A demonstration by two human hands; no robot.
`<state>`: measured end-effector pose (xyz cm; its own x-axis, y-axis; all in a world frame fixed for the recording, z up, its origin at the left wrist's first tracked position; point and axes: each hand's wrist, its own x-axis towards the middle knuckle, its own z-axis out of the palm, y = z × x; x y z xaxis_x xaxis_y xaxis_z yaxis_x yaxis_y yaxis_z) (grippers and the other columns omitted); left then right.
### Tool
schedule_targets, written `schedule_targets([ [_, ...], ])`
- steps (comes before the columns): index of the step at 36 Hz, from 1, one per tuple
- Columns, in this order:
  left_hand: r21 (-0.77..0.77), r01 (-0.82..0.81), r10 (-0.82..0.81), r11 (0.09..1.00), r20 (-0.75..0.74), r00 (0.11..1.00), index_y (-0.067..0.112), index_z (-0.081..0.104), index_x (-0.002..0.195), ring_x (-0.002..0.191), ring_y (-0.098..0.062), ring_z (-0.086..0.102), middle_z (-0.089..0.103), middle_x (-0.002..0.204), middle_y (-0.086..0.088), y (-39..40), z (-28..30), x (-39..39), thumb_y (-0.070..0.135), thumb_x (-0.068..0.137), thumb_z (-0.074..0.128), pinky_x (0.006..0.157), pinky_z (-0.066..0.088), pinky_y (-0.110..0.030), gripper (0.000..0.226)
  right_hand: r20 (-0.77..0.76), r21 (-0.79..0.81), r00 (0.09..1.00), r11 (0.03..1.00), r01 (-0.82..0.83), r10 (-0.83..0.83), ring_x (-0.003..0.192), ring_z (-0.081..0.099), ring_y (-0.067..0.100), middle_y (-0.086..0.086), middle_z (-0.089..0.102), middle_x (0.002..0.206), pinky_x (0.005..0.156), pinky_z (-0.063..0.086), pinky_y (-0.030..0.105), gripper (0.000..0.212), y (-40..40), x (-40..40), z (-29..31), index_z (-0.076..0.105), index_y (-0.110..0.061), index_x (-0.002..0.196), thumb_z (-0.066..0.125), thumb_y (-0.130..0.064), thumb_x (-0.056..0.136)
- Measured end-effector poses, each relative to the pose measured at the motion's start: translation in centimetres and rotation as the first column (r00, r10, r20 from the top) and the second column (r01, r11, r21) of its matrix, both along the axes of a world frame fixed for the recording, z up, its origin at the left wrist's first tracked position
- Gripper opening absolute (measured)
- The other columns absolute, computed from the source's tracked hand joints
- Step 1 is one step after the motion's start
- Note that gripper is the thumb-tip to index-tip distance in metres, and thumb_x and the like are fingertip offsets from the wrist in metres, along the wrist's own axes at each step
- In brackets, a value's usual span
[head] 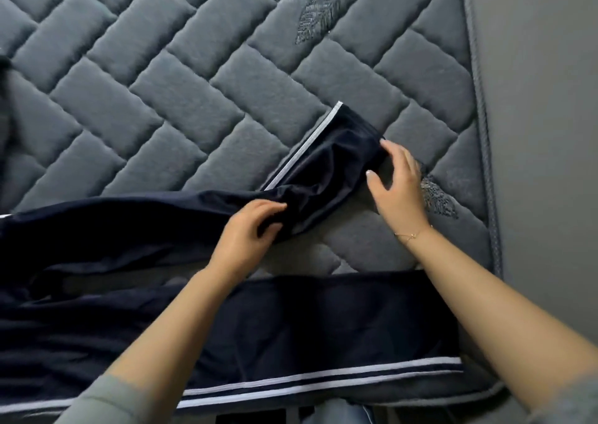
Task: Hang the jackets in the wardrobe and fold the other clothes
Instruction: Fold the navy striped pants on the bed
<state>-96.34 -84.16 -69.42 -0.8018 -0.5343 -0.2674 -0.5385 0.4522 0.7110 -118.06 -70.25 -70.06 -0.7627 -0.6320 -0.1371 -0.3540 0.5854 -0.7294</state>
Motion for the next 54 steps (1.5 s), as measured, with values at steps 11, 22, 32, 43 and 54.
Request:
schedule_targets([
  [11,-0.152,0.051,0.033,0.987,0.506,0.862,0.021,0.055,0.086,0.094,-0.029,0.058,0.057,0.088,0.0,-9.9,-0.4,3.0,0.04,0.078,0.075,0.068,0.036,-0.034,0.029,-0.169,0.447,0.904,0.848,-0.285,0.393,0.116,0.042,0.03,0.009,0.049,0.119,0.094,0.034,0.04,0.033,-6.8,-0.3,-2.2,0.058,-0.016,0.111,0.07,-0.023,0.08],
  [22,0.01,0.135,-0.131,0.991,0.325,0.937,0.028,0.052,0.068,0.064,-0.018,0.058,0.057,0.061,0.009,-3.3,-0.4,9.5,0.035,0.084,0.069,0.056,0.034,-0.029,0.024,-0.16,0.577,0.934,0.798,-0.174,0.319,0.108,0.049,0.032,0.008,0.061,0.109,0.087,0.034,0.041,0.024,-1.3,4.7,-0.9,0.068,-0.014,0.107,0.059,-0.011,0.084],
  [32,-0.227,-0.113,0.177,0.967,0.284,0.942,0.021,0.065,0.109,0.106,-0.03,0.051,0.058,0.108,-0.001,-7.6,-1.4,10.3,0.03,0.079,0.076,0.086,0.036,-0.041,0.033,-0.199,0.495,0.803,0.765,-0.413,0.562,0.142,0.026,0.03,0.01,0.028,0.155,0.115,0.016,0.043,0.069,-5.8,4.2,-0.3,0.042,-0.016,0.145,0.054,0.006,0.08],
  [43,-0.025,-0.109,0.11,0.994,0.037,0.993,0.016,0.064,0.077,0.076,-0.01,0.056,0.058,0.075,0.009,-8.4,1.1,10.9,0.019,0.076,0.08,0.072,0.044,-0.022,0.017,-0.378,0.565,0.762,0.783,-0.26,0.526,0.094,0.052,0.04,0.02,0.056,0.096,0.076,0.032,0.044,0.015,-5.0,2.2,1.6,0.067,-0.004,0.09,0.059,-0.001,0.078],
  [54,-0.025,-0.072,0.073,0.997,0.038,0.997,0.016,0.063,0.075,0.073,-0.013,0.056,0.057,0.075,0.008,4.2,6.5,14.8,0.018,0.076,0.08,0.068,0.045,-0.029,0.017,-0.374,0.243,0.907,0.923,0.299,-0.195,0.08,0.053,0.039,0.017,0.056,0.078,0.078,0.037,0.045,0.031,10.2,9.8,5.8,0.076,-0.015,0.099,0.062,0.0,0.077],
])
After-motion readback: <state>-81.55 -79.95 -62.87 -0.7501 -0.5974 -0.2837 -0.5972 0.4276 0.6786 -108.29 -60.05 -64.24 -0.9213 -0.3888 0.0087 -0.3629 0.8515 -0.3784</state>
